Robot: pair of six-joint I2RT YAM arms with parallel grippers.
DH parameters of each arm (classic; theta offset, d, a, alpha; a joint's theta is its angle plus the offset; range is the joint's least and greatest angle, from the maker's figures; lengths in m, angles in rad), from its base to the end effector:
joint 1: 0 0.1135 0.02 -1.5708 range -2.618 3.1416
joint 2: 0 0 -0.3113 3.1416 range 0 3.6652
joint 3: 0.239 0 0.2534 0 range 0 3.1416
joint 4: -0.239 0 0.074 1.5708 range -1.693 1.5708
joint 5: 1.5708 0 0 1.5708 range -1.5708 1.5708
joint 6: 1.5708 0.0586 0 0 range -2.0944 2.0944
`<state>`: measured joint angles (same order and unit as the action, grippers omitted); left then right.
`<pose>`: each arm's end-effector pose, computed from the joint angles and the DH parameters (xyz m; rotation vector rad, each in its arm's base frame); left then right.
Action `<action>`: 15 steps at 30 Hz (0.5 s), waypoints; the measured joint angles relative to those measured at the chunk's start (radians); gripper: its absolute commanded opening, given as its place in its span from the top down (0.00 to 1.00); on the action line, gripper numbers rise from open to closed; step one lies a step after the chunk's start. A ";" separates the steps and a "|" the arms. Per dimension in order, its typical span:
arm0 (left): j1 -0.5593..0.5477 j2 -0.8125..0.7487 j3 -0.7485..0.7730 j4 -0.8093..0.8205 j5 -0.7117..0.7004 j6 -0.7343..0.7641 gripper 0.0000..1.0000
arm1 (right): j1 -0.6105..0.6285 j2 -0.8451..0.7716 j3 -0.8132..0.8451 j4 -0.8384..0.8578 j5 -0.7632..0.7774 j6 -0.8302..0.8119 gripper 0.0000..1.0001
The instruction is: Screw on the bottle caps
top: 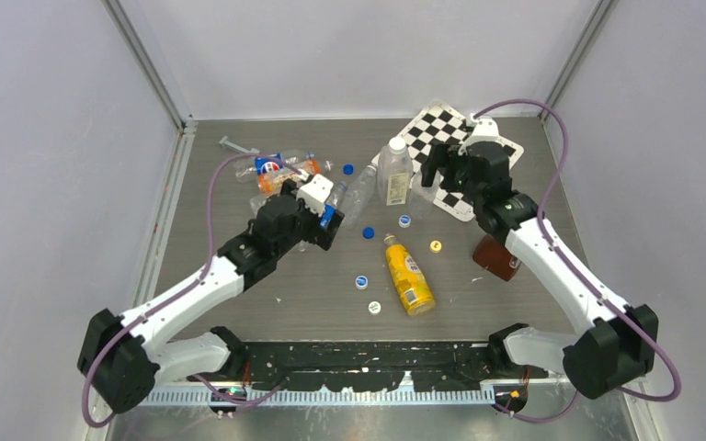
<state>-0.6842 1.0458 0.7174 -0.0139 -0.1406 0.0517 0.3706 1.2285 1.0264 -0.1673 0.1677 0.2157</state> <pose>0.1917 -0.1458 0.3159 0.6011 1.8239 -0.2923 0.2754 0.0965 0.3685 -0.0387 1.9411 0.2278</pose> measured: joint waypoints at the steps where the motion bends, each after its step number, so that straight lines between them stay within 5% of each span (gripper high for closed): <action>1: 0.000 0.028 0.024 -0.016 0.002 -0.005 0.00 | 0.000 -0.021 0.013 -0.034 0.005 0.034 0.02; 7: 0.000 0.207 0.203 -0.127 0.016 -0.074 0.03 | 0.000 -0.175 0.005 -0.160 -0.011 0.235 0.01; 15: 0.000 0.410 0.256 -0.127 0.035 -0.197 0.11 | -0.001 -0.482 -0.245 -0.157 -0.117 0.257 0.01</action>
<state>-0.6838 1.4563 0.9737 -0.1410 -0.1051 -0.1452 0.3698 0.7464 0.7815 -0.3244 0.0509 0.4725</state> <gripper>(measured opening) 0.920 0.989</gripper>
